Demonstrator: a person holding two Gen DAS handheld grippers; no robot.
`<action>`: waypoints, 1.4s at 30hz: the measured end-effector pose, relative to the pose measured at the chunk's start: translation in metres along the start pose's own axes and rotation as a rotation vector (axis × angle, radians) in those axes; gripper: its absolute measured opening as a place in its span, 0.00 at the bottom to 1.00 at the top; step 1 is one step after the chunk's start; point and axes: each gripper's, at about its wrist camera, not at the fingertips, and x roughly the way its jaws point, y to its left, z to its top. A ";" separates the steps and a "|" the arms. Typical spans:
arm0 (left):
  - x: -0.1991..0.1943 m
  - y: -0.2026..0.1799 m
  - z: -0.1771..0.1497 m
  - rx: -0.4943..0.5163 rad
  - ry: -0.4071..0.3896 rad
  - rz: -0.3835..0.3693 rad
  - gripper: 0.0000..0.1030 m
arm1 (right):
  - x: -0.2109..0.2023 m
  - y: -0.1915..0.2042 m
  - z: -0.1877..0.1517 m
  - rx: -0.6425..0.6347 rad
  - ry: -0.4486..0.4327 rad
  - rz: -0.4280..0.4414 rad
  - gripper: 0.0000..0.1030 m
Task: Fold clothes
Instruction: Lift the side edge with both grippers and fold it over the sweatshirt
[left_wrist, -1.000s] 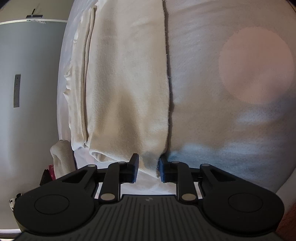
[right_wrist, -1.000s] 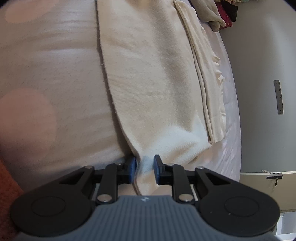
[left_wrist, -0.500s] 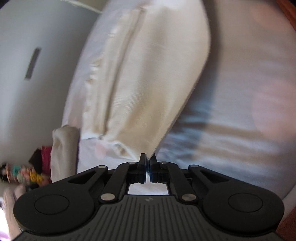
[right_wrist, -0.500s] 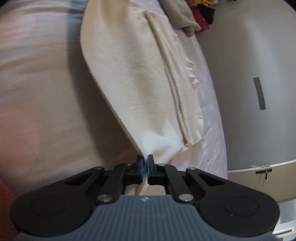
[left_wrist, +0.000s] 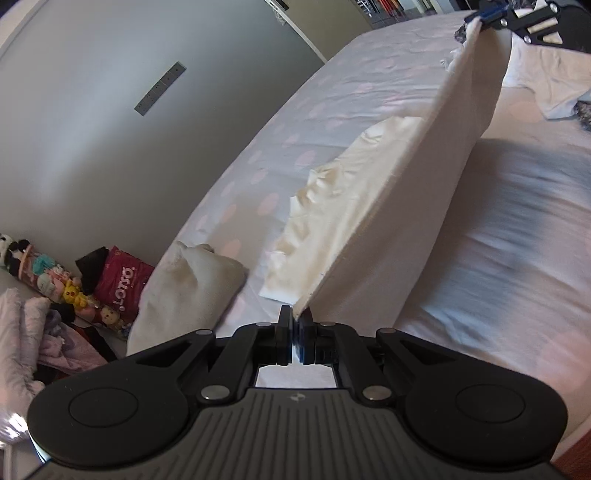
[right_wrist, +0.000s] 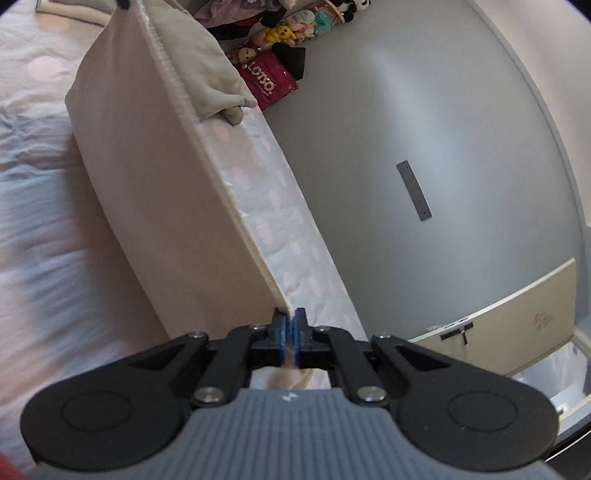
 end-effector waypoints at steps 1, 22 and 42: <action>0.004 0.002 0.002 0.007 0.009 0.002 0.01 | 0.006 -0.004 0.002 -0.010 0.000 0.004 0.04; 0.220 0.082 0.072 0.132 0.172 -0.042 0.01 | 0.251 -0.061 0.044 -0.141 0.043 0.122 0.04; 0.393 0.063 0.050 0.082 0.296 -0.171 0.02 | 0.438 0.001 0.026 0.007 0.156 0.325 0.04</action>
